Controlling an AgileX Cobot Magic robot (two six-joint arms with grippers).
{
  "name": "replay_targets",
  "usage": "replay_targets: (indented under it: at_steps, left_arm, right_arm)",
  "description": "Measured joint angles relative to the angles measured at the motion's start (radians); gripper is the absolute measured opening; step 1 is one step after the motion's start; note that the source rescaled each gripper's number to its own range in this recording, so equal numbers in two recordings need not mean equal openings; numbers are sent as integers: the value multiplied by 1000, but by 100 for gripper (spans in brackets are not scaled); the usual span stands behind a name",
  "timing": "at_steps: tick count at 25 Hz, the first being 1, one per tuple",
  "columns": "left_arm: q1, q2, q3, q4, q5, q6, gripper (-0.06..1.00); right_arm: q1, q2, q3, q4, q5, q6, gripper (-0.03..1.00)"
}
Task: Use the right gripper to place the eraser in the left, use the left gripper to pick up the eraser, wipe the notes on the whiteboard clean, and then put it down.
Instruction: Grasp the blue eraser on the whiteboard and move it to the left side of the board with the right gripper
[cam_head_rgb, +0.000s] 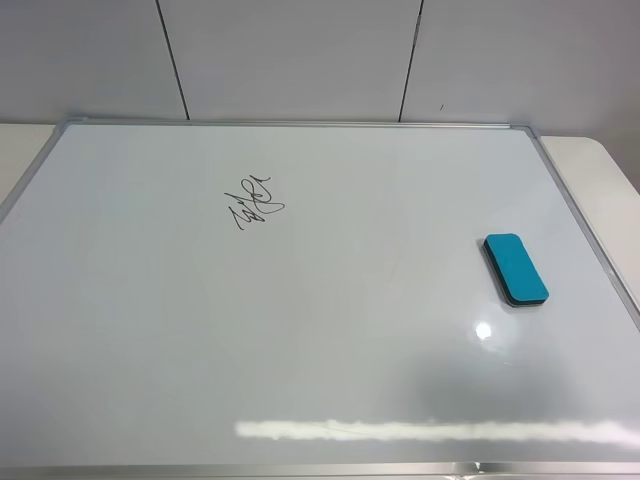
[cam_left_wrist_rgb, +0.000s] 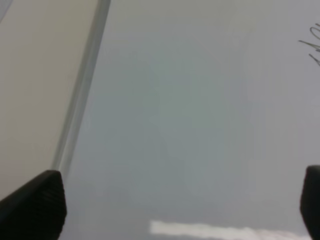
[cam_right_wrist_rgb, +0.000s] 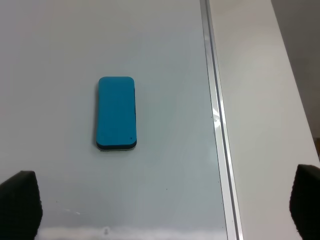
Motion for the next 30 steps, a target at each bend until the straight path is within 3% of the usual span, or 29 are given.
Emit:
replay_targets:
  at_steps: [22, 30]
  left_arm:
    - [0, 0, 0, 0, 0, 0, 88]
    - [0, 0, 0, 0, 0, 0, 88]
  right_arm:
    - [0, 9, -20, -20, 4, 0, 96]
    - [23, 338, -118, 25, 42, 0, 92]
